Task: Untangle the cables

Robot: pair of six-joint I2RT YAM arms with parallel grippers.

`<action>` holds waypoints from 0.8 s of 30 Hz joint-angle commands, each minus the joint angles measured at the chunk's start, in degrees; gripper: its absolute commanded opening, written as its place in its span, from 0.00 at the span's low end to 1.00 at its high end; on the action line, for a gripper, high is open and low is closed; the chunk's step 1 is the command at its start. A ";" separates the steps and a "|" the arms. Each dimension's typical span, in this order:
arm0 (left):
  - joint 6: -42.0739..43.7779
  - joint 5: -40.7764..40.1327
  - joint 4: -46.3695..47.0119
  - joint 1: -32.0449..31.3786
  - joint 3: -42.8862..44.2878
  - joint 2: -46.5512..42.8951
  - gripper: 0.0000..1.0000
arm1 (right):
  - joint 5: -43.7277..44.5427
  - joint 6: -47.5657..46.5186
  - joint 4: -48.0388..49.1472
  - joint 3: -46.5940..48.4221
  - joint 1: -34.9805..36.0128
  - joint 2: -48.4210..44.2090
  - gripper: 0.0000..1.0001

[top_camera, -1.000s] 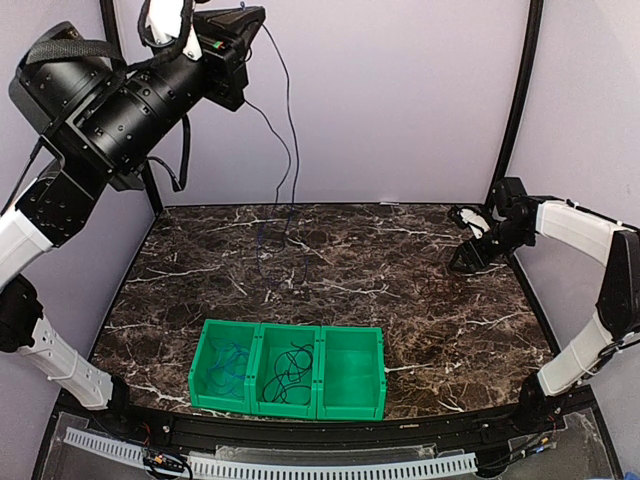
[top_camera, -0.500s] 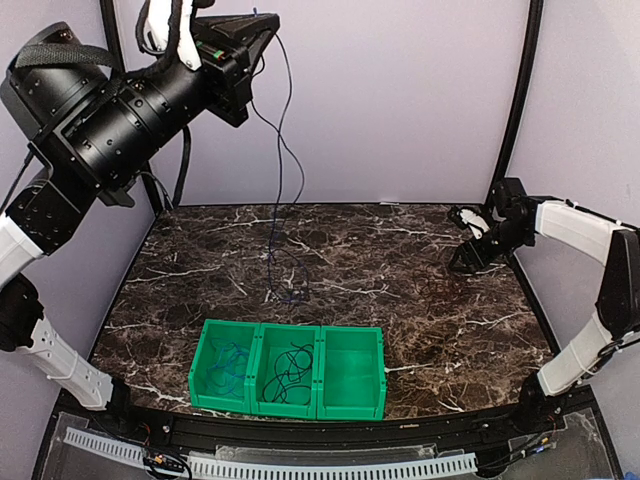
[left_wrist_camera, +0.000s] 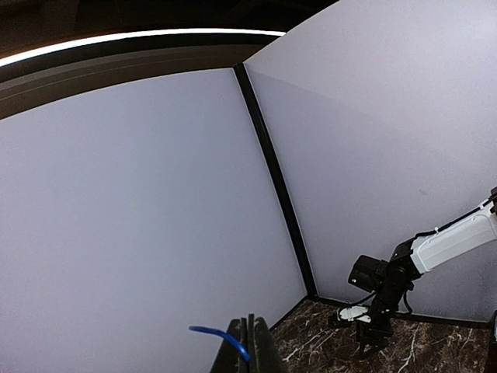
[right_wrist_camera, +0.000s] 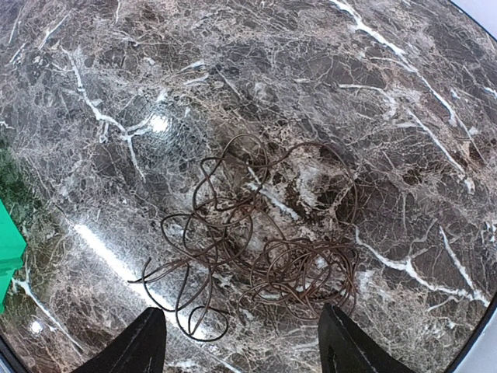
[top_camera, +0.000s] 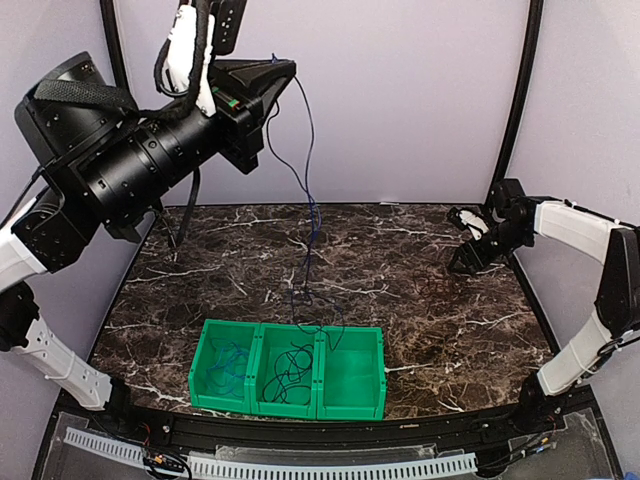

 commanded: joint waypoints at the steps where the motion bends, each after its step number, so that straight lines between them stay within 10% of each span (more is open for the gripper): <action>1: -2.96 -1.35 0.94 -0.60 -1.66 -3.61 0.00 | -0.85 0.20 0.76 -0.51 0.33 0.23 0.69; 24: -11.97 -3.95 1.58 -0.83 -14.12 -7.83 0.00 | -1.48 0.16 0.72 -1.18 0.40 0.42 0.69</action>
